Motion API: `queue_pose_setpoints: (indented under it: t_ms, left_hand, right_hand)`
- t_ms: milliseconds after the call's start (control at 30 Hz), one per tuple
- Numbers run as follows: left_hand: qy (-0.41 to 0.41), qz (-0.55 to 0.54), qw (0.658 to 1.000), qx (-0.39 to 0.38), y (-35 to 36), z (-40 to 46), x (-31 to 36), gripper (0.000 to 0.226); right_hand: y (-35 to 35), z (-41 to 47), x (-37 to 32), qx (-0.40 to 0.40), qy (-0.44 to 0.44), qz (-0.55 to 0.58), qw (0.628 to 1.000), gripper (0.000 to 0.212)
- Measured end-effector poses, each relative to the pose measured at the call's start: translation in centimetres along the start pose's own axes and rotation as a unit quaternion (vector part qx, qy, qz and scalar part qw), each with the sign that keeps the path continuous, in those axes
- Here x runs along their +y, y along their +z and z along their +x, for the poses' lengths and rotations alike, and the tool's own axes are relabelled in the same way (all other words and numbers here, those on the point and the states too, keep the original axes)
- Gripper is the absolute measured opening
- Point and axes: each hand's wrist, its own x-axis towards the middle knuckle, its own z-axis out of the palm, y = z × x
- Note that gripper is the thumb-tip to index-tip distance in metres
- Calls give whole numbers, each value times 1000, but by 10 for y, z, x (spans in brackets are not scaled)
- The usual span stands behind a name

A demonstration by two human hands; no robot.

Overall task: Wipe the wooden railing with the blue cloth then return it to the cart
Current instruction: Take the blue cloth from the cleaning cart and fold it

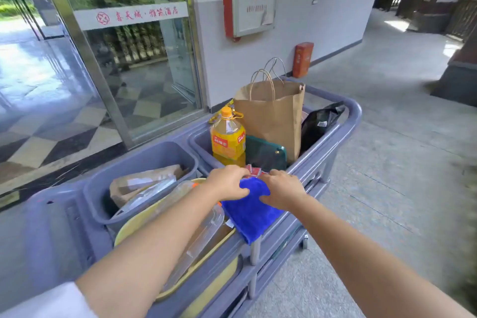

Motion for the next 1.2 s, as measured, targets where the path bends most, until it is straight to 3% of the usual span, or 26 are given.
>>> queue_pose_setpoints:
  t_ms: [167,333,633,733,1000,1200]
  left_hand:
    - [-21,13,994,-106,39,-5,-11,63]
    - [-4,59,989,-135,56,-2,-11,66]
    - [9,67,997,-30,66,-14,-4,37]
    - [-10,65,998,22,70,-17,0,24]
    - [21,9,999,40,51,-13,2,25]
    - [62,-78,993,63,12,-2,23,22]
  right_hand:
    - [32,-5,-4,-64,16,-20,998,52]
    - [41,-6,-1,-47,11,-23,999,47]
    - [59,-25,2,60,10,72,996,28]
    - [57,-27,0,61,12,90,994,25]
    - [55,-32,-1,73,27,131,988,20]
    - [11,-39,30,122,33,170,977,16]
